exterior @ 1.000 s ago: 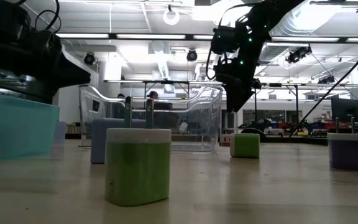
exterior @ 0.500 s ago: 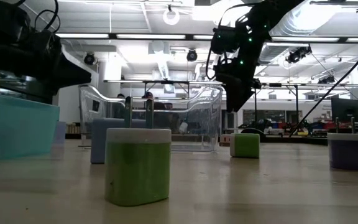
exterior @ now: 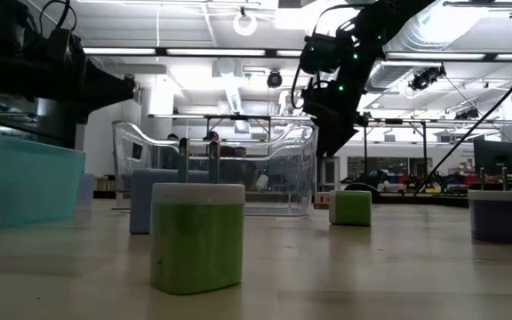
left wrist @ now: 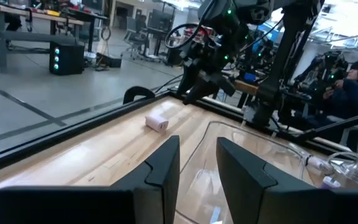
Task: Pick & Place Office items
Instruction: Put the pink charger adapter into transparent bin
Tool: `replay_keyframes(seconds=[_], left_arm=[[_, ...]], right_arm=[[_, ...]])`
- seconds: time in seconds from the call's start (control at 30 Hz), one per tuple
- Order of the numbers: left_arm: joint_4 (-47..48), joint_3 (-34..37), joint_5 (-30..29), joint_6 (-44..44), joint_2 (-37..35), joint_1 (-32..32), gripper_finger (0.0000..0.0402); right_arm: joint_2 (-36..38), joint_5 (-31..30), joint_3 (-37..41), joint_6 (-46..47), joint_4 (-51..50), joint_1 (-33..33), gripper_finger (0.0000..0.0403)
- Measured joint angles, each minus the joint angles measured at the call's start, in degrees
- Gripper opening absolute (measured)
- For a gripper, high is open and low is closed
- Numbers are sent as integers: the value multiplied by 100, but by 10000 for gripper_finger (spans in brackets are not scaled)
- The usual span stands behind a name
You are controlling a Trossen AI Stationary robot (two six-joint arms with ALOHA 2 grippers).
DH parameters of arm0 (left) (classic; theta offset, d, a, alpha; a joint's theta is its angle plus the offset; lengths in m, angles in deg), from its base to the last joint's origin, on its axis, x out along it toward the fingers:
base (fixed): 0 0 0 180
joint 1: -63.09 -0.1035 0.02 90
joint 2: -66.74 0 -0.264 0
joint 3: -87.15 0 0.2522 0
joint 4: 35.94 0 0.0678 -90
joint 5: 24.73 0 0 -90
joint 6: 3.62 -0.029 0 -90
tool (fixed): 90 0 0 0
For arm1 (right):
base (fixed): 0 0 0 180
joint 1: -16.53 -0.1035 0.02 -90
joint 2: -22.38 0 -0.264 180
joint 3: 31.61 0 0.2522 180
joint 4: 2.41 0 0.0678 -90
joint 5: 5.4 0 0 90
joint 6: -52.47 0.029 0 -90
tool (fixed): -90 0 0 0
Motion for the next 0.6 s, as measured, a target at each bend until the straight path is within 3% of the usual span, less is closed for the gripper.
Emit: replay_keyframes(seconds=[0.3,0.6], left_arm=[[-9,-2,-4,9,0,0,102],[-15,-9,-15,7,1,0,102]], right_arm=[[0,272,-1,1618,62,0,178],[0,615,-1,1881,96,0,178]])
